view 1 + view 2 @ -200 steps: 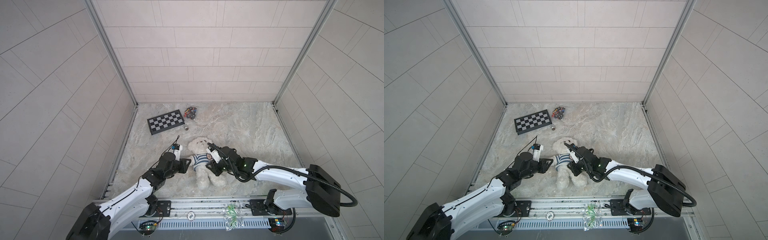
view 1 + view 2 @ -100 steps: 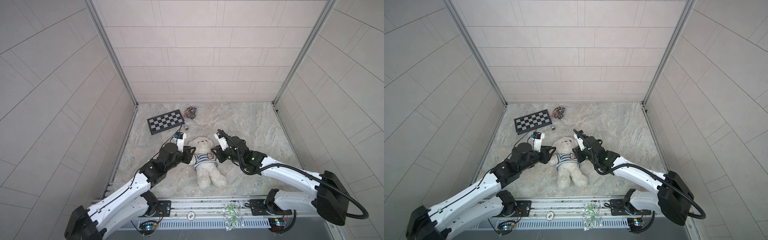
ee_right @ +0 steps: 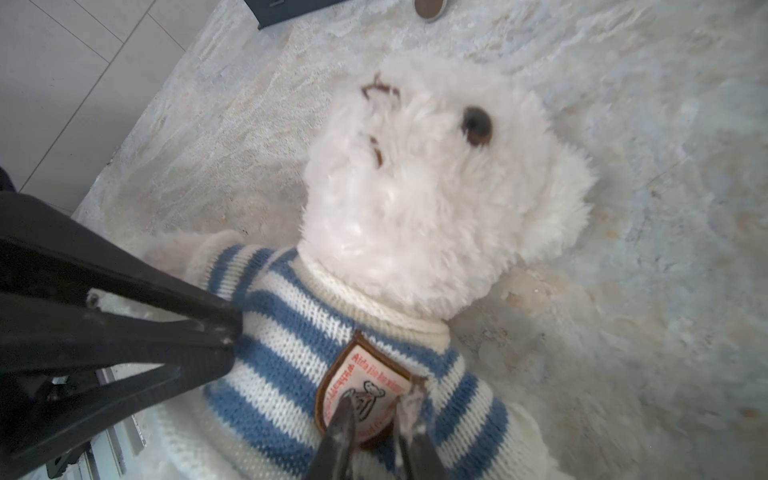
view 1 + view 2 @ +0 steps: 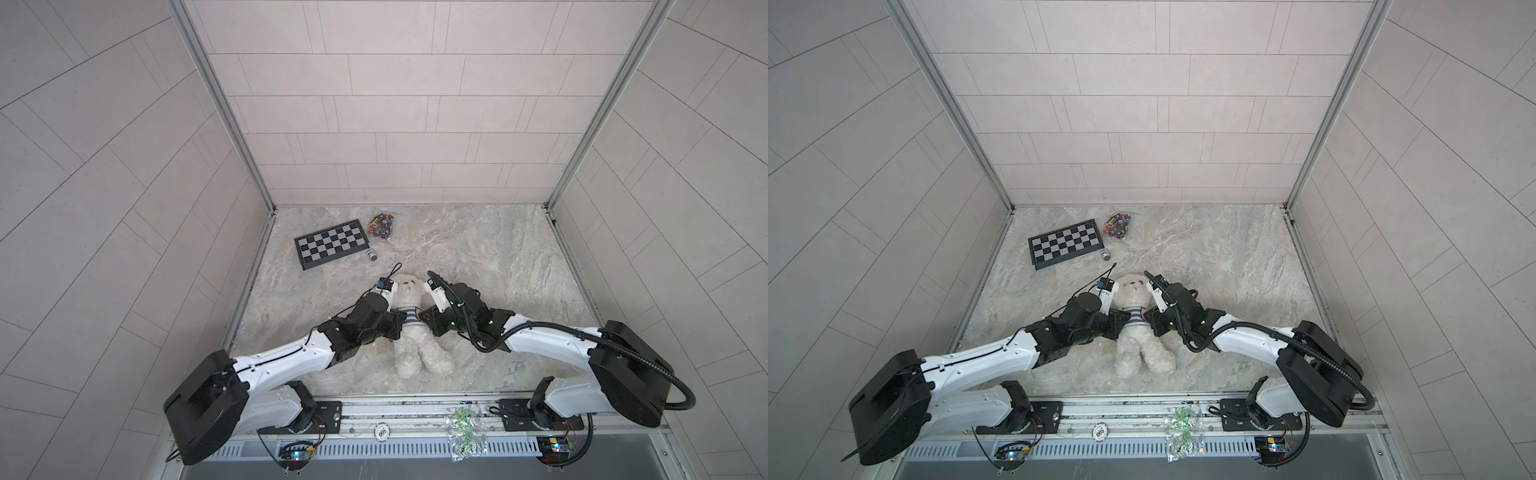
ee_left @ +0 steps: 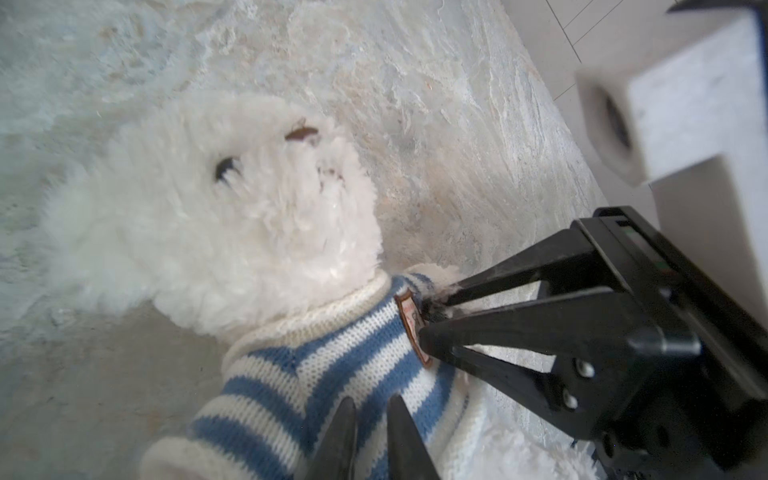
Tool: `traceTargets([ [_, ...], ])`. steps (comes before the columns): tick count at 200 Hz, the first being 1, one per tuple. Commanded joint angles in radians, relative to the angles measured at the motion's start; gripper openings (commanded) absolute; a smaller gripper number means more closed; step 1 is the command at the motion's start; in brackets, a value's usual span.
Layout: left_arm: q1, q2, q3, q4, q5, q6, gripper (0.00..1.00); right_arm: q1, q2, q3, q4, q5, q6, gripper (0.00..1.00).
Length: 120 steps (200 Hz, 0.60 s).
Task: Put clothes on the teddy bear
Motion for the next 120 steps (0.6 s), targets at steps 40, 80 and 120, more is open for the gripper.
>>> traceTargets([
  [40, -0.012, 0.014, -0.114, 0.097, -0.007, -0.041, 0.2, 0.007, 0.028, -0.061, -0.001, 0.0, 0.027, 0.2],
  [80, -0.012, 0.006, -0.13, 0.11, -0.017, -0.033, 0.21, 0.012, 0.006, -0.061, -0.021, 0.019, 0.031, 0.2],
  [120, -0.012, -0.038, -0.11, 0.073, -0.041, -0.013, 0.27, 0.012, -0.082, -0.04, -0.111, 0.098, 0.005, 0.25],
])
